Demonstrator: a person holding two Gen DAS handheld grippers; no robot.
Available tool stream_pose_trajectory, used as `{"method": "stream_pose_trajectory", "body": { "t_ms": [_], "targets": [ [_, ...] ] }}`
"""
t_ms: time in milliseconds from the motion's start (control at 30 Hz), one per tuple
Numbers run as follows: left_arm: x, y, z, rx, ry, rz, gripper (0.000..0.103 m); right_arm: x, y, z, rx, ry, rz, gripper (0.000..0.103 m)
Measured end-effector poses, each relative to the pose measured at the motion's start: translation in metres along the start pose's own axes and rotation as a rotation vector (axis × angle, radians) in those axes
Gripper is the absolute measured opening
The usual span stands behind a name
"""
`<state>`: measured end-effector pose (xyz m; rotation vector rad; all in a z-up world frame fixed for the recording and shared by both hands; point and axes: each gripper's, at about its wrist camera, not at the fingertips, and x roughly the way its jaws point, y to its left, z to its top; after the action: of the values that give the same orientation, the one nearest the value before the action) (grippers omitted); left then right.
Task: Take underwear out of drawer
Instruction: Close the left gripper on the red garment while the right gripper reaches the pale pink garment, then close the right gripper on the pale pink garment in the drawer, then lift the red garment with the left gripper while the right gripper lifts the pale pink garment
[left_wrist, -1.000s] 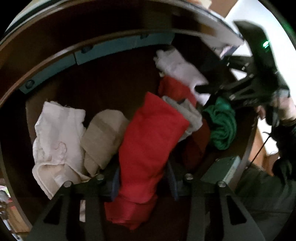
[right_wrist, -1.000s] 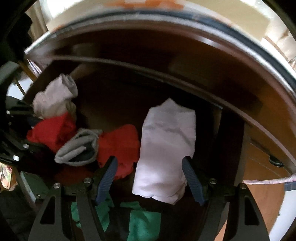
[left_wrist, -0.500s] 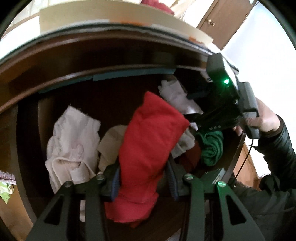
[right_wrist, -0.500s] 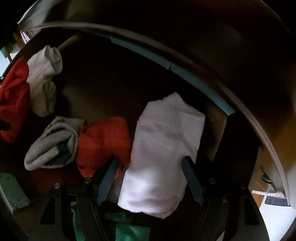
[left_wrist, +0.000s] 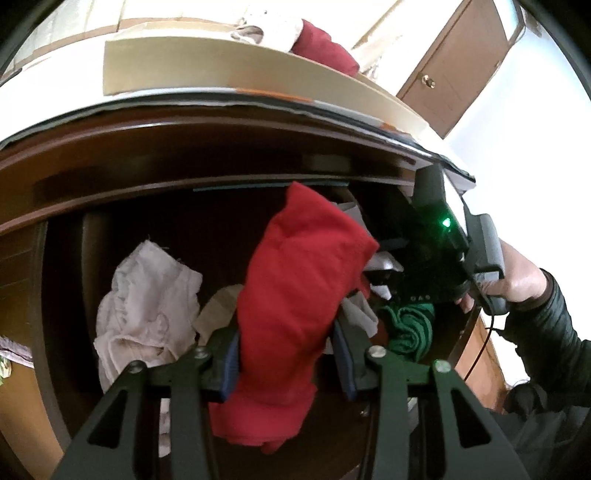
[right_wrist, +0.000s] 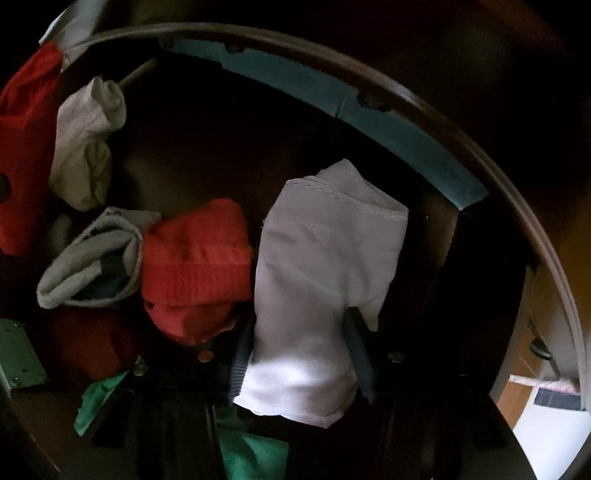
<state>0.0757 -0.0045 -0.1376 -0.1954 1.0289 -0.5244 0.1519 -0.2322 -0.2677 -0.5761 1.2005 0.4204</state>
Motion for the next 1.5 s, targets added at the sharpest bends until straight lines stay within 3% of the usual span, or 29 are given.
{"method": "stream_pose_trajectory", "body": {
  "t_ms": [167, 367, 433, 800, 1067, 1300, 1433, 1500],
  "targets": [
    [0.000, -0.002, 0.000, 0.001, -0.018, 0.010, 0.042, 0.004, 0.004, 0.009, -0.014, -0.001, -0.006, 0.056],
    [-0.002, 0.002, -0.004, -0.018, -0.039, 0.013, 0.042, -0.002, 0.016, 0.006, -0.068, -0.033, 0.016, 0.025],
    [-0.003, 0.003, -0.005, -0.016, -0.047, 0.016, 0.042, -0.006, 0.017, 0.004, -0.080, -0.063, 0.045, 0.021],
    [-0.009, -0.004, -0.011, 0.005, -0.089, 0.063, 0.042, -0.044, 0.008, -0.020, -0.024, -0.231, 0.106, 0.020],
    [-0.013, -0.004, -0.012, 0.004, -0.124, 0.096, 0.042, -0.078, 0.020, -0.055, -0.025, -0.357, 0.132, 0.020],
    [-0.018, -0.005, -0.014, 0.003, -0.157, 0.124, 0.042, -0.096, 0.005, -0.084, -0.006, -0.440, 0.149, 0.020],
    [-0.019, -0.006, -0.014, 0.008, -0.173, 0.143, 0.042, -0.099, 0.022, -0.053, 0.002, -0.467, 0.155, 0.020],
    [-0.019, -0.007, -0.014, 0.010, -0.177, 0.149, 0.042, -0.098, 0.024, -0.055, -0.002, -0.478, 0.156, 0.020]
  ]
}}
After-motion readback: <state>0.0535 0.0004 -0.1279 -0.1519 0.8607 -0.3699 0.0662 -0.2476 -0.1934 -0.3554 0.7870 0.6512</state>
